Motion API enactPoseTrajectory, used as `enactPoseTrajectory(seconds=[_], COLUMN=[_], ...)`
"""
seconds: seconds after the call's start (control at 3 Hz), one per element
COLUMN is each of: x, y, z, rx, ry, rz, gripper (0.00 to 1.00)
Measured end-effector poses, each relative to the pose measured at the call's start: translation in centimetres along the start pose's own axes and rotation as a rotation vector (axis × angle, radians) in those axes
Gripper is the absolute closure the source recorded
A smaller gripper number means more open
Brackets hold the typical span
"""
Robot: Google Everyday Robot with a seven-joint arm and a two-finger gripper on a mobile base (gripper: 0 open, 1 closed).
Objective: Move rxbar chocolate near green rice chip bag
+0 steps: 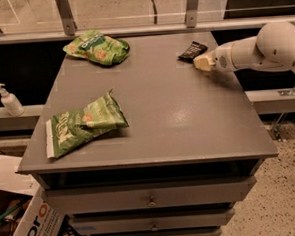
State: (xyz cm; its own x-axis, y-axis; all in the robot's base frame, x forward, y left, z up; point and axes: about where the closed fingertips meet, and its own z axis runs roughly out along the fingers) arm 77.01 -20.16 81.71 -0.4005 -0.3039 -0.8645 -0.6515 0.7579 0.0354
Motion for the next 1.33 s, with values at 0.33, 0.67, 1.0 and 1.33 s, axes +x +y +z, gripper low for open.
enactPoseTrajectory(seconds=[0.33, 0.67, 1.0, 1.33], x=[-0.02, -0.03, -0.06, -0.06], y=[0.0, 0.01, 0.01, 0.04], z=[-0.01, -0.02, -0.02, 0.01], rx=[0.0, 0.0, 0.0, -0.001], ry=[0.0, 0.0, 0.0, 0.0], rz=[0.0, 0.0, 0.0, 0.0], gripper=[0.36, 0.13, 0.0, 0.0])
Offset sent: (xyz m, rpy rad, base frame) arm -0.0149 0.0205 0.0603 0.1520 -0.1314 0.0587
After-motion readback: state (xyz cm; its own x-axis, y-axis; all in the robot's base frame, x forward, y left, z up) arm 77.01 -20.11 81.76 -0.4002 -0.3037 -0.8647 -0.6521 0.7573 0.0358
